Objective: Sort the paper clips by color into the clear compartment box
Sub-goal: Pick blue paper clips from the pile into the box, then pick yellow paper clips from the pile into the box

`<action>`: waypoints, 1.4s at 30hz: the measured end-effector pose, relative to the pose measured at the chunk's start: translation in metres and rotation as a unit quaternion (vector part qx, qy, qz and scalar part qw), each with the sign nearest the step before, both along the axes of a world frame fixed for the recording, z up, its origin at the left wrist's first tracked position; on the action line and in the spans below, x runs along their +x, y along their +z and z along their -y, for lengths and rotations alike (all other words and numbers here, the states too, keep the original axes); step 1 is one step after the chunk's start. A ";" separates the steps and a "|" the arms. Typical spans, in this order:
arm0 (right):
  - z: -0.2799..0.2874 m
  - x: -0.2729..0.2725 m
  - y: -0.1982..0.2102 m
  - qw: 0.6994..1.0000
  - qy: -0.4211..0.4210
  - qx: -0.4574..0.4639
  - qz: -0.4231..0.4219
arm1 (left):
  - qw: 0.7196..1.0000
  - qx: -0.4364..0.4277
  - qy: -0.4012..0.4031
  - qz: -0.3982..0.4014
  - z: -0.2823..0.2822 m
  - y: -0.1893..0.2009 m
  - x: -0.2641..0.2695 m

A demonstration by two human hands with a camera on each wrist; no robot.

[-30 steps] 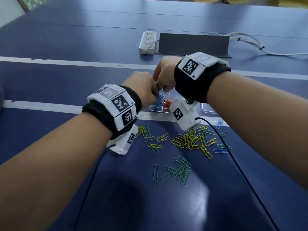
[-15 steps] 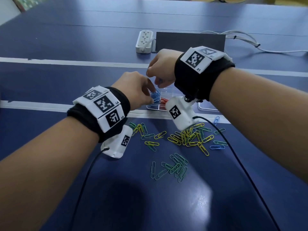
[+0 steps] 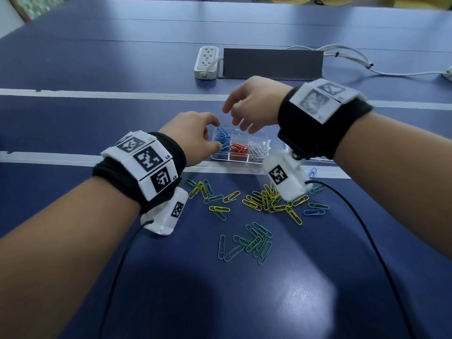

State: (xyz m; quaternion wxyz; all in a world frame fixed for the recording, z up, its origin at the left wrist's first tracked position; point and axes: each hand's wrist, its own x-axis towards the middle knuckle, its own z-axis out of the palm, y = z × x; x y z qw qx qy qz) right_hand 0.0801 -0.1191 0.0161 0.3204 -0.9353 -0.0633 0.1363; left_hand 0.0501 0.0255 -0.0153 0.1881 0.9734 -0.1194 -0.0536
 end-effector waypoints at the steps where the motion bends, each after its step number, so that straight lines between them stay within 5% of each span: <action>1: 0.006 -0.005 0.000 1.000 0.006 -0.016 0.004 | 1.000 0.002 -0.011 0.013 0.002 0.000 0.000; 8: 0.053 -0.044 -0.005 0.986 0.049 -0.156 0.045 | 0.990 0.022 -0.133 0.043 0.038 0.004 -0.012; 15: 0.087 -0.073 -0.014 0.960 0.081 -0.267 0.012 | 0.961 0.070 -0.266 -0.010 0.083 -0.002 -0.026; 29: 0.107 -0.094 -0.024 0.961 0.095 -0.256 0.044 | 0.954 0.142 -0.259 -0.060 0.087 -0.004 -0.030; 35: 0.103 -0.113 -0.022 0.964 0.151 -0.218 0.017 | 0.965 0.085 -0.240 -0.066 0.078 0.003 -0.030; 42: 0.094 -0.123 -0.030 0.941 0.183 -0.285 0.002 | 0.976 0.026 -0.206 -0.063 0.067 0.014 -0.032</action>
